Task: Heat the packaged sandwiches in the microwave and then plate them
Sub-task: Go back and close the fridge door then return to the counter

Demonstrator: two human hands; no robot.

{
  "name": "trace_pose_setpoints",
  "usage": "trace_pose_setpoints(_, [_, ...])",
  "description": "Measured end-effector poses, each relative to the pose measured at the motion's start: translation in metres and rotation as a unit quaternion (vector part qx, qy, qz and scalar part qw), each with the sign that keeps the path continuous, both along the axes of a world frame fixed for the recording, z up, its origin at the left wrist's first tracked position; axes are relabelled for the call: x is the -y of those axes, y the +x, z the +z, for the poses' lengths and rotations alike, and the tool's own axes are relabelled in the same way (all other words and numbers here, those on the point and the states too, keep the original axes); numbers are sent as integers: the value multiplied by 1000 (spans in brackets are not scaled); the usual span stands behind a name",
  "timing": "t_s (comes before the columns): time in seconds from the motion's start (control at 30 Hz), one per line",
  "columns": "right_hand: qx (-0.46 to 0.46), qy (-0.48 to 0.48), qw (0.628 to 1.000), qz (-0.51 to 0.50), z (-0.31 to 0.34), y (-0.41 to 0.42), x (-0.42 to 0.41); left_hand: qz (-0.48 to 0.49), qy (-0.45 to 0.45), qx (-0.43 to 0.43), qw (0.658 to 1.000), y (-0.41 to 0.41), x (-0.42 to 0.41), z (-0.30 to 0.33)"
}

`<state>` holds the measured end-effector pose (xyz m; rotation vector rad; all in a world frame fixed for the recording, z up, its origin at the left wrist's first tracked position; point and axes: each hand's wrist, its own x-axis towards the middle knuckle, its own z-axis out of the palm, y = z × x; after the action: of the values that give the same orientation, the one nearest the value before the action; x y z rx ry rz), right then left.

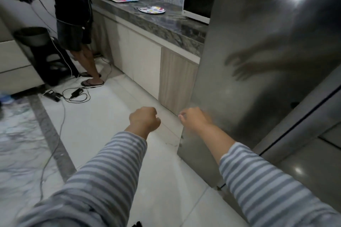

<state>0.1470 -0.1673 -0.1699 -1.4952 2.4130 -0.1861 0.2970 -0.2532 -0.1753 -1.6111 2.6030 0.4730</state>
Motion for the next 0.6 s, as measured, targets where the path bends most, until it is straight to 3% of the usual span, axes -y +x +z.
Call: trace_pose_setpoints(0.6, [5, -5, 999, 33, -12, 23, 286, 36, -3, -10, 999, 22, 272, -4])
